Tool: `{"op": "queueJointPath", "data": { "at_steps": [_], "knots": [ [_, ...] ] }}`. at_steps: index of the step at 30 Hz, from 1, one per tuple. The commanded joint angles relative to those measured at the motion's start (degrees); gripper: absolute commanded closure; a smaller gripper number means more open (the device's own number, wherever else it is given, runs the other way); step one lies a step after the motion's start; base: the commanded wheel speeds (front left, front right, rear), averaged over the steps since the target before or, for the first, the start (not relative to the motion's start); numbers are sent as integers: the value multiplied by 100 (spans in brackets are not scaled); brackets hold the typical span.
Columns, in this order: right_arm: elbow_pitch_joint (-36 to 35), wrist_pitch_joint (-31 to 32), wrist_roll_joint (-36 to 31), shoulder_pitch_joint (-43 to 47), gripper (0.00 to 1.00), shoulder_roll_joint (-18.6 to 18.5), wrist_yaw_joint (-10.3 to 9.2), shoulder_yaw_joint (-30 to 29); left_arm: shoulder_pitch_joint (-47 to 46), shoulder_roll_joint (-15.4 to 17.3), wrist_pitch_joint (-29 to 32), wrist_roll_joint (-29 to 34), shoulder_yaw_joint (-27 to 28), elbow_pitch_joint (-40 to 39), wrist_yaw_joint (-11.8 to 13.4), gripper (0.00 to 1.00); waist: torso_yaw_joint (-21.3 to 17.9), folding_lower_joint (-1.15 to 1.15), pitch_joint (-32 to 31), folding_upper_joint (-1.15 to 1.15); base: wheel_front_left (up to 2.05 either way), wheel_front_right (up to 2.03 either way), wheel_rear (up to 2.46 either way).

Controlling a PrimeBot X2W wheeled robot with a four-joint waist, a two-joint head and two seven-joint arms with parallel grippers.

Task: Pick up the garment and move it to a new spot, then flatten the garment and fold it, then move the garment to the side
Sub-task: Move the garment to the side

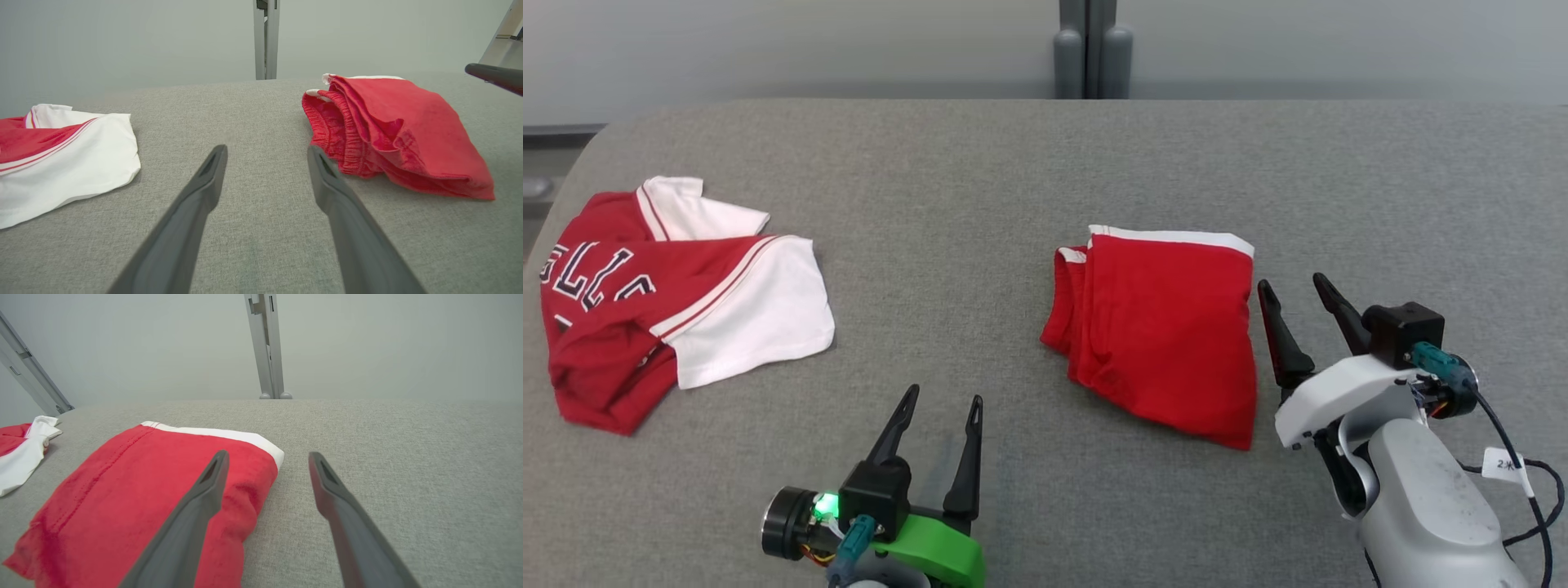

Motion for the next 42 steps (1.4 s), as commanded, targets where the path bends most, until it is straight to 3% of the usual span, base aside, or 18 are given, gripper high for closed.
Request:
{"op": "queueJointPath", "data": {
  "at_steps": [1, 9, 10, 11, 12, 18, 24, 42],
  "knots": [
    [157, 0, -32, -94, 0, -27, -9, -34, -130, 21, -1, -64, -20, 13, 32, 0, 320, 0, 314, 0, 0, 0, 0],
    [956, 0, -163, -525, 0, -31, -9, -233, -326, 20, -2, -150, -139, 20, 65, 0, 654, 0, 757, 0, 0, 0, 0],
    [1063, 1, -151, -566, 51, -29, -9, -321, -354, 20, -2, -155, -154, 13, 62, 0, 678, 0, 794, 0, 0, 0, 0],
    [1127, 1, -146, -599, 66, -32, -9, -376, -369, 20, -2, -157, -172, 10, 65, 0, 694, 0, 818, 0, 0, 0, 0],
    [1172, 1, -98, -628, 100, -28, -9, -408, -376, 20, -2, -166, -187, 7, 75, 0, 705, 0, 836, 0, 0, 0, 0],
    [1112, 3, 31, -587, 100, -31, -10, -436, -444, 20, -2, -153, -210, 2, 79, 0, 596, 0, 829, 0, 0, 0, 0],
    [869, 1, 212, -466, 100, -36, -10, -364, -474, 21, -2, -58, -182, -37, 23, 0, 181, 0, 685, 0, 0, 0, 0],
    [535, 0, 663, 112, 100, -23, -9, 291, -464, 25, -1, 44, -569, -73, -200, 0, -2425, 0, 276, 0, 0, 0, 0]
  ]
}}
